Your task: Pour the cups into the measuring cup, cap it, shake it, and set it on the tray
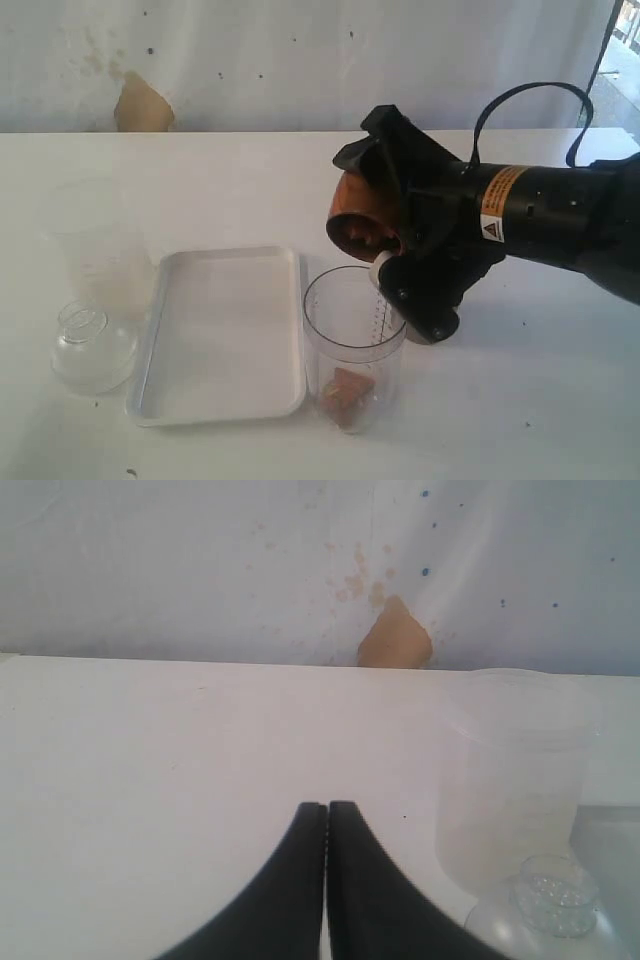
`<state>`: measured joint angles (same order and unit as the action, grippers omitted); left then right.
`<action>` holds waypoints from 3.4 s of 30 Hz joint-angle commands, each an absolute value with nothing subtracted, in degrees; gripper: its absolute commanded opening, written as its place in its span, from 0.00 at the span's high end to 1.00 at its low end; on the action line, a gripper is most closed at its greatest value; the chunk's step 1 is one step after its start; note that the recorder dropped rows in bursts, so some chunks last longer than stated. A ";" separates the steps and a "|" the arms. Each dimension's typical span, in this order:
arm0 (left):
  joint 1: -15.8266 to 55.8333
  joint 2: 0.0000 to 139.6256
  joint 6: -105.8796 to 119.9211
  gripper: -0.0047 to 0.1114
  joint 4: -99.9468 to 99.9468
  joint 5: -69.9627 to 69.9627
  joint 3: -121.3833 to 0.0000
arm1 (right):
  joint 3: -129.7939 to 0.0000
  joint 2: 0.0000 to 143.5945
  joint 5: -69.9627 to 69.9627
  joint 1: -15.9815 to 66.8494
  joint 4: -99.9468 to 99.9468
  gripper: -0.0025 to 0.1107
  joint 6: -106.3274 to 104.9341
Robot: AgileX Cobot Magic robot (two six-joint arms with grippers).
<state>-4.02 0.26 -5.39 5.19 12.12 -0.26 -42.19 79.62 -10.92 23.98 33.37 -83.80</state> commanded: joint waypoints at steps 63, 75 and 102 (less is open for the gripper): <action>-3.86 0.00 -5.54 0.95 5.17 11.61 0.00 | -42.78 79.41 -13.37 26.20 33.67 0.98 -105.03; -3.86 0.00 -5.54 0.95 5.17 11.61 0.00 | -42.78 79.41 -13.37 26.20 33.67 0.98 -106.24; -3.86 0.00 -5.54 0.95 5.17 11.61 0.00 | -42.90 79.41 -44.52 26.20 33.02 0.98 -49.79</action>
<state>-4.02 0.26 -5.39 5.19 12.12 -0.26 -42.61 79.62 -40.31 26.01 33.40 -56.74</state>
